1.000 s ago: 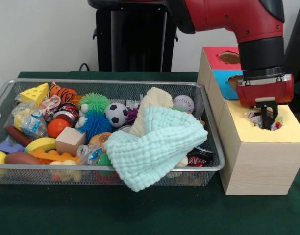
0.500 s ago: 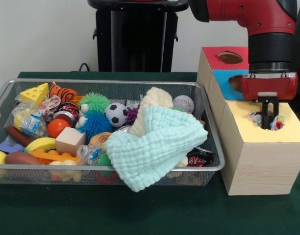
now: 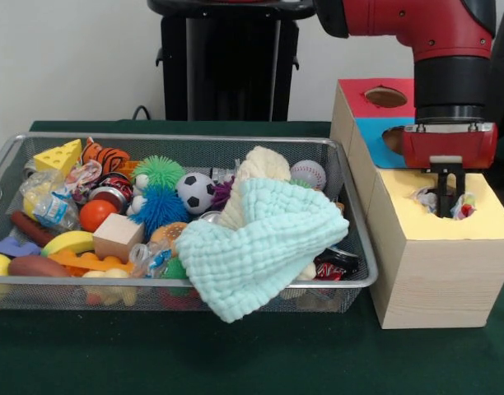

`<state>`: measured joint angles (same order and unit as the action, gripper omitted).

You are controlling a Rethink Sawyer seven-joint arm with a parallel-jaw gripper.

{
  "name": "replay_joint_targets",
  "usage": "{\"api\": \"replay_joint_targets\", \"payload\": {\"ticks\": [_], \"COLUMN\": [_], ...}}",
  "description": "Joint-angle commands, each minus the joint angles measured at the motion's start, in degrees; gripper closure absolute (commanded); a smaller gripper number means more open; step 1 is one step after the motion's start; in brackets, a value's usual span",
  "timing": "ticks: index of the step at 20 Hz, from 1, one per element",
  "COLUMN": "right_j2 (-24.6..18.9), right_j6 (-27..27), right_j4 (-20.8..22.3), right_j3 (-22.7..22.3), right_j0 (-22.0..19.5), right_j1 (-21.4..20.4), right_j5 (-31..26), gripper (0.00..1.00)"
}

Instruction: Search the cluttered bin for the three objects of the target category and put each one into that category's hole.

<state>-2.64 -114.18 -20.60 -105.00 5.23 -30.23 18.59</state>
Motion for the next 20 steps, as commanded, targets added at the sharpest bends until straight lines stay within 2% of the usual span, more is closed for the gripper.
{"api": "replay_joint_targets", "payload": {"ticks": [1,3,5,9,12,14,16,20], "right_j2": [-3.2,-4.5,-4.8,-7.5,-6.3,-4.5,-5.8,-5.8], "right_j6": [-13.1,-13.2,-13.5,-13.8,-13.5,-14.5,-12.6,-11.5], "right_j4": [1.7,1.0,1.0,3.9,3.7,1.1,2.5,3.7], "right_j3": [-10.9,-11.8,-12.3,-13.3,-13.3,-13.6,-13.5,-13.1], "right_j0": [-3.2,-4.4,-4.6,-7.5,-6.4,-4.4,-6.1,-6.2], "right_j1": [7.9,7.7,7.8,8.6,8.0,7.3,7.1,6.8], "right_j5": [-4.5,-7.3,-6.9,-4.4,-3.5,-3.4,-6.1,-6.0], "gripper": [1.00,1.00,1.00,1.00,1.00,1.00,1.00,1.00]}}
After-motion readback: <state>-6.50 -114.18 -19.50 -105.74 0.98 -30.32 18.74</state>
